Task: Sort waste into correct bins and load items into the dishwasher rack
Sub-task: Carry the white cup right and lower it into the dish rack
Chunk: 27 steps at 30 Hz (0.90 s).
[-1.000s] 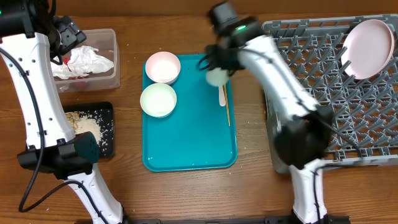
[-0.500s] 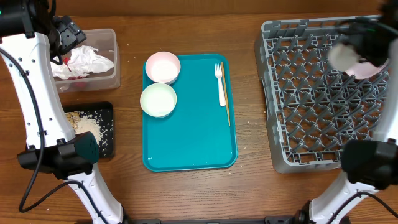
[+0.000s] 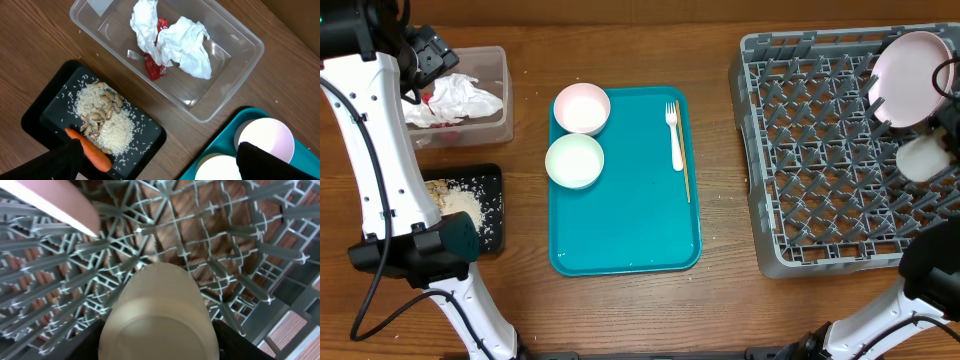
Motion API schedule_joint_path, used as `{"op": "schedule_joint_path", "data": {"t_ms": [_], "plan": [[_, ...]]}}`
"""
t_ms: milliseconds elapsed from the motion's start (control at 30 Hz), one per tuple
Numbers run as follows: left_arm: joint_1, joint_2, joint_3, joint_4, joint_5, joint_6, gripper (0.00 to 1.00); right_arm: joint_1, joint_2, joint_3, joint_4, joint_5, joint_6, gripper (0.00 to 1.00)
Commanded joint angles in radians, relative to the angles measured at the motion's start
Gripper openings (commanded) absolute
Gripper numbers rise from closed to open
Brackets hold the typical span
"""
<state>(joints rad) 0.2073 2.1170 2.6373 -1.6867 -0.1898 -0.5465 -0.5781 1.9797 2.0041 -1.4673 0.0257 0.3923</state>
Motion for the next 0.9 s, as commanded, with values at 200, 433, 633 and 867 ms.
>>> {"op": "schedule_joint_path", "data": {"t_ms": [200,433,633,867], "plan": [[-0.005,0.005,-0.005,0.000,0.007,0.008,1.00,-0.005,-0.007,-0.005,-0.031,-0.018,0.005,0.83],[-0.005,0.005,-0.005,-0.001,0.008,0.008,1.00,0.011,-0.044,-0.005,-0.068,-0.100,0.000,0.84],[-0.005,0.005,-0.005,-0.003,0.221,0.009,1.00,0.080,-0.080,-0.009,-0.082,-0.084,-0.048,0.87],[-0.005,0.005,-0.005,-0.003,0.232,0.083,1.00,0.103,-0.073,-0.209,-0.026,0.011,0.026,0.30]]}}
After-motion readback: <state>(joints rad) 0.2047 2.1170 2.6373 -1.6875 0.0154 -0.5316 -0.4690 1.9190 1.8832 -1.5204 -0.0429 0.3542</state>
